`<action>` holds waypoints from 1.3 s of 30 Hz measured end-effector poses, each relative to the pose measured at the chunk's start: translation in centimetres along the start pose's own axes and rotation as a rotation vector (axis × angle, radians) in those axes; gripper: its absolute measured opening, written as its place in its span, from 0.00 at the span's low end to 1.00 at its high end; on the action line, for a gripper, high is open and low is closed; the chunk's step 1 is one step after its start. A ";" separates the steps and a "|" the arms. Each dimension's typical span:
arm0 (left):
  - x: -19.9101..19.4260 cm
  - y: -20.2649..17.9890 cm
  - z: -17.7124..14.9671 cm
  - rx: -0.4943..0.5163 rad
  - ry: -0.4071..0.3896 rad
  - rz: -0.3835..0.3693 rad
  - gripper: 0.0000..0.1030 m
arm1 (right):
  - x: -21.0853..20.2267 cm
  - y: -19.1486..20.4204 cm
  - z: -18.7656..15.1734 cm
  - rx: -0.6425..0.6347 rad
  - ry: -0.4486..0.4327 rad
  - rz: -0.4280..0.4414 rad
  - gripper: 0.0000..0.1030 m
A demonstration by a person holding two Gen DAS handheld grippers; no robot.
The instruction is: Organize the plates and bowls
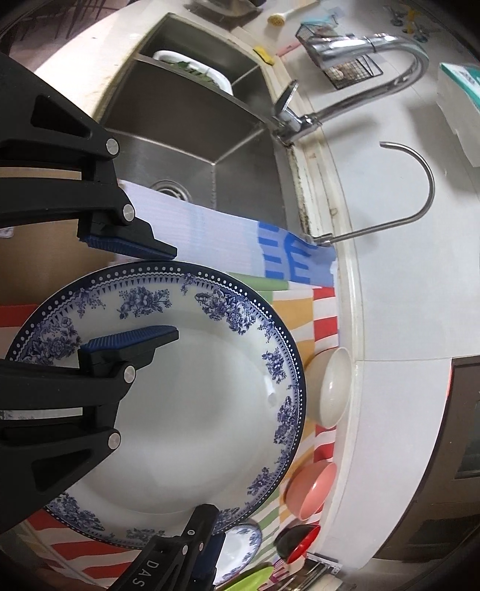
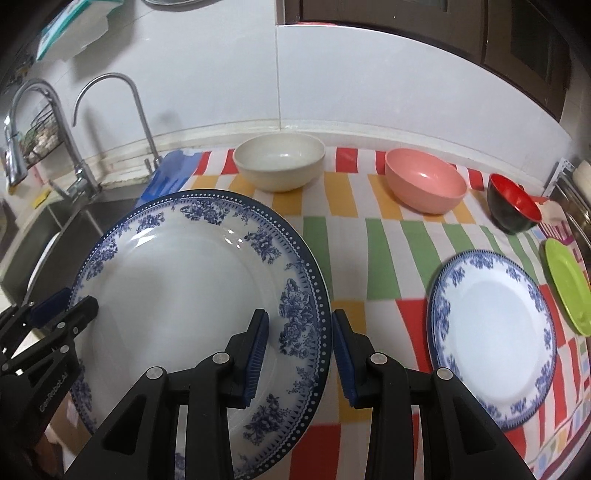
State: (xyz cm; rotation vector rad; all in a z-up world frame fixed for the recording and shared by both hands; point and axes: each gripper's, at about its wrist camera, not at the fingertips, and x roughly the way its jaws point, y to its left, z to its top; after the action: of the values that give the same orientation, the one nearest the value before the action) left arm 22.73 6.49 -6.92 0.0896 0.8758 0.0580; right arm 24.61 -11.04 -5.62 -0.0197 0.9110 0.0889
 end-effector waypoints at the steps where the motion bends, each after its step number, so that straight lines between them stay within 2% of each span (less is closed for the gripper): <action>1: -0.2 -0.1 -0.4 -0.003 0.005 0.001 0.35 | -0.2 0.0 -0.3 -0.002 0.003 0.002 0.35; 15: -1.0 -0.9 -4.5 -0.008 0.089 -0.018 0.35 | -0.7 -0.7 -4.7 0.002 0.080 0.005 0.35; 33: 1.2 -1.3 -5.2 0.006 0.172 -0.055 0.36 | 1.2 -0.9 -6.0 0.014 0.142 -0.008 0.35; 36: 1.4 -1.5 -5.2 0.018 0.175 -0.066 0.43 | 1.5 -1.0 -6.2 0.023 0.158 -0.002 0.35; 38: 1.3 -1.6 -5.1 0.029 0.169 -0.061 0.58 | 1.5 -1.1 -6.2 0.028 0.156 0.002 0.36; 39: 1.2 -1.6 -5.0 0.035 0.162 -0.053 0.61 | 1.3 -1.2 -6.1 0.028 0.148 -0.002 0.36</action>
State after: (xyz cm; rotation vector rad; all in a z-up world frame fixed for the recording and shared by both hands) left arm 19.64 5.27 -11.18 0.0960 1.0408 0.0005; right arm 20.72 -12.44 -10.45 -0.0006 1.0604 0.0738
